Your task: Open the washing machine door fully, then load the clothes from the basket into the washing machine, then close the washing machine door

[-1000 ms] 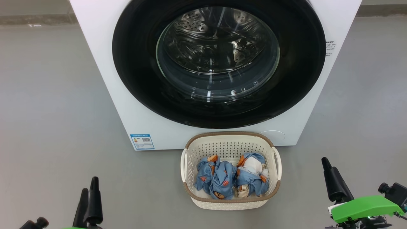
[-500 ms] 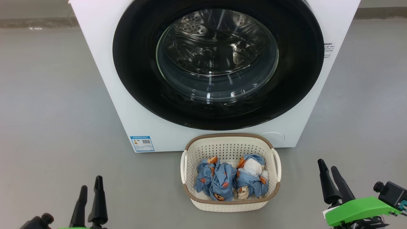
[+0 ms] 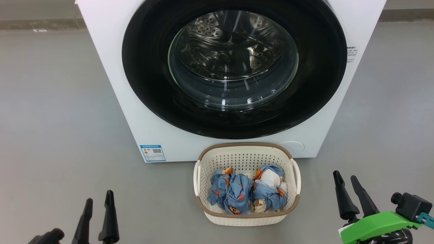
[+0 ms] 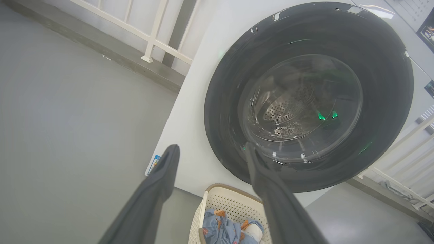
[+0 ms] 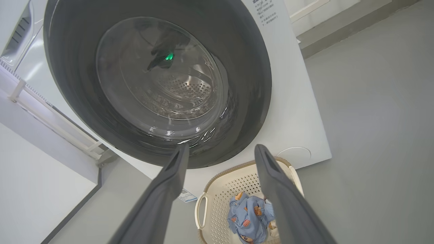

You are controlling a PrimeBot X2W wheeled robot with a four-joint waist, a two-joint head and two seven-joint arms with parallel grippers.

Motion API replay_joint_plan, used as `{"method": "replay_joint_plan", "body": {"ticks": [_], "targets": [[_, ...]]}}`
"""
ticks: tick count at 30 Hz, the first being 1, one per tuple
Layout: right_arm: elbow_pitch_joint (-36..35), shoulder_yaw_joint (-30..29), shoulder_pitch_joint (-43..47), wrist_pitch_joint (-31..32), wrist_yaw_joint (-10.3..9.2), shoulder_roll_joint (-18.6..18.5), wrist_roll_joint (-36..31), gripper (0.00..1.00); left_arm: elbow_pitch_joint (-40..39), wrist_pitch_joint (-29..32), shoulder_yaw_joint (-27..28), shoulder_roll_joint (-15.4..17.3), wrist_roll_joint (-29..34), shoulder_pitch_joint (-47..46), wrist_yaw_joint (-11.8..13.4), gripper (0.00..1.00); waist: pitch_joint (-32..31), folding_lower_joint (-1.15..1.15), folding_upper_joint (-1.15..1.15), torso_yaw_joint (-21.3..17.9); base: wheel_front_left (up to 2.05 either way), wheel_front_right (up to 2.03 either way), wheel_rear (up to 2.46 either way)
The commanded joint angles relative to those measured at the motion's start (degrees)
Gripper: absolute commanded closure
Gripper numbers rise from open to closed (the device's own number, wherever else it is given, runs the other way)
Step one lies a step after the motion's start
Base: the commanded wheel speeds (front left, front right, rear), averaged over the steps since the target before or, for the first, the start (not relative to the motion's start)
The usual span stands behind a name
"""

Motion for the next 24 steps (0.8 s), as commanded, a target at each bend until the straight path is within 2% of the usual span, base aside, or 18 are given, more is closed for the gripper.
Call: {"method": "replay_joint_plan", "body": {"ticks": [1,24], "targets": [[-1.21,0.79,-1.87,-0.75,0.36,-1.11,-1.92,0.00,-1.79,-0.82,1.18,0.29,1.84,-1.03,-0.49,0.00,0.02,0.00,0.00,0.03,0.00,0.00,0.00],[-0.94,0.71,-1.93,-3.12,0.43,-0.61,-16.72,0.00,-1.47,-3.86,1.45,0.33,18.20,-1.16,-0.77,0.00,0.96,0.00,0.00,-0.01,0.00,0.00,0.00]]}}
